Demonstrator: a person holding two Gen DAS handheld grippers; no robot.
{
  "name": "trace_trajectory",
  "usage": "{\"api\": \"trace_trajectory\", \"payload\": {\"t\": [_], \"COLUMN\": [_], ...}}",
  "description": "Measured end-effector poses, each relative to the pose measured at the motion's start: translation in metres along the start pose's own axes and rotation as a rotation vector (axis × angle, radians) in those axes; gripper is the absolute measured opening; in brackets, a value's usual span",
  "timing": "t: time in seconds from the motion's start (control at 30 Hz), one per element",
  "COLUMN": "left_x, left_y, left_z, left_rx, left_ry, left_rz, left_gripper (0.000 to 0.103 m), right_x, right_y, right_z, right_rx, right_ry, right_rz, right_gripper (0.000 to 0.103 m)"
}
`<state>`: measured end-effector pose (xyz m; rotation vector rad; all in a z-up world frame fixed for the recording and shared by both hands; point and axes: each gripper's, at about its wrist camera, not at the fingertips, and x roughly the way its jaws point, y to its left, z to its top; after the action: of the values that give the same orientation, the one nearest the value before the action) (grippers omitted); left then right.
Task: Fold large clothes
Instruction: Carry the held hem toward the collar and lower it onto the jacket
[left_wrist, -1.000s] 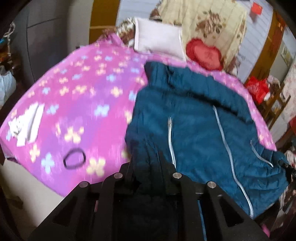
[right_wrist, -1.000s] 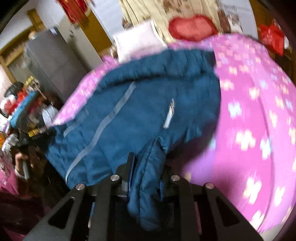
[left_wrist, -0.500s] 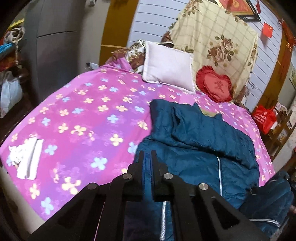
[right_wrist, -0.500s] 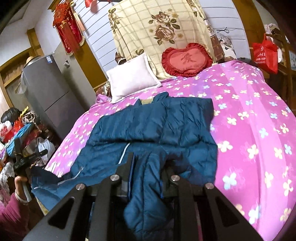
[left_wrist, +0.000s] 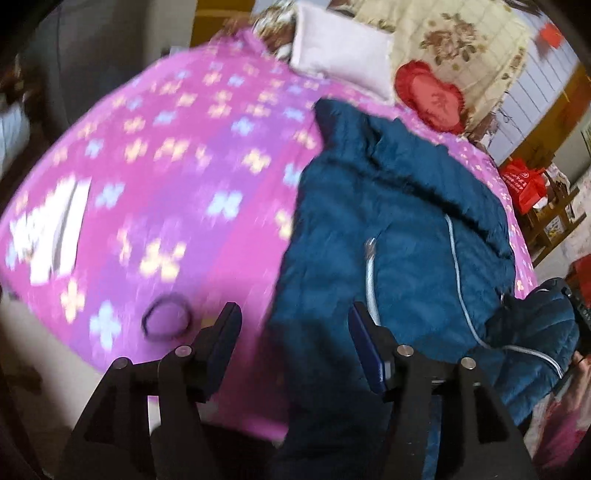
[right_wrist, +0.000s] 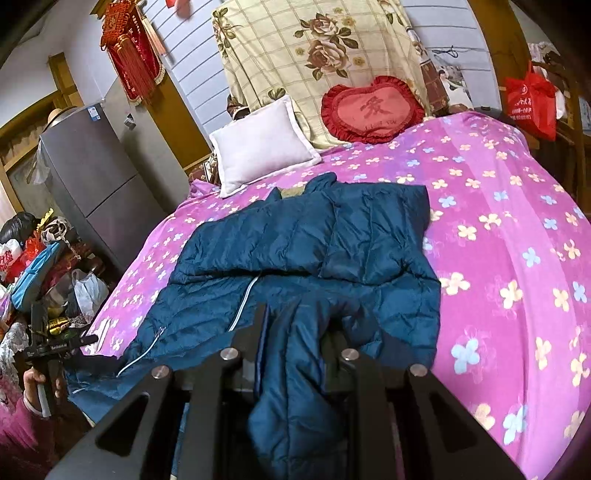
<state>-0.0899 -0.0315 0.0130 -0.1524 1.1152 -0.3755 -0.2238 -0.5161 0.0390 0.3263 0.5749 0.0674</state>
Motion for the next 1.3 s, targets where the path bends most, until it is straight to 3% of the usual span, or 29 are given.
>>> {"api": "trace_trajectory", "payload": {"t": [0.17,0.3,0.5,0.53,0.57,0.6,0.67,0.8,1.03,1.3], "left_x": [0.009,0.016,0.036,0.036,0.037,0.036,0.029,0.002,-0.032,-0.025], "left_y": [0.020,0.024,0.017,0.016,0.011,0.004,-0.009,-0.033,-0.041,-0.072], "left_z": [-0.021,-0.034,-0.052,-0.054,-0.058,-0.060,-0.057,-0.039,0.016,0.098], "left_rx": [-0.071,-0.135,-0.138,-0.136,-0.116,-0.083,-0.011,0.096,0.037,0.011], "left_ry": [0.078,0.124,0.212,0.214,0.207,0.201,0.161,0.026,-0.179,-0.294], "left_rz": [-0.044,-0.141,-0.134,-0.131,-0.126,-0.121,-0.078,-0.035,-0.078,-0.093], "left_gripper": [0.042,0.042,0.042,0.039,0.025,0.018,0.001,0.000,0.000,0.000], "right_x": [-0.008,-0.010,-0.014,-0.015,-0.014,-0.014,-0.014,-0.013,-0.018,0.000], "right_y": [-0.005,-0.007,-0.009,-0.009,-0.009,-0.009,-0.008,-0.006,-0.013,-0.025], "right_z": [-0.009,-0.014,-0.021,-0.021,-0.022,-0.022,-0.024,-0.023,-0.004,0.045], "right_rx": [0.012,0.025,0.037,0.037,0.035,0.034,0.031,0.024,0.045,0.043], "right_ry": [0.006,0.009,0.018,0.019,0.019,0.020,0.025,0.024,-0.016,-0.049], "right_rz": [-0.008,-0.010,-0.014,-0.014,-0.014,-0.016,-0.017,-0.020,-0.027,-0.073], "right_gripper": [0.021,0.021,0.021,0.021,0.021,0.021,0.021,0.021,0.021,0.021]}}
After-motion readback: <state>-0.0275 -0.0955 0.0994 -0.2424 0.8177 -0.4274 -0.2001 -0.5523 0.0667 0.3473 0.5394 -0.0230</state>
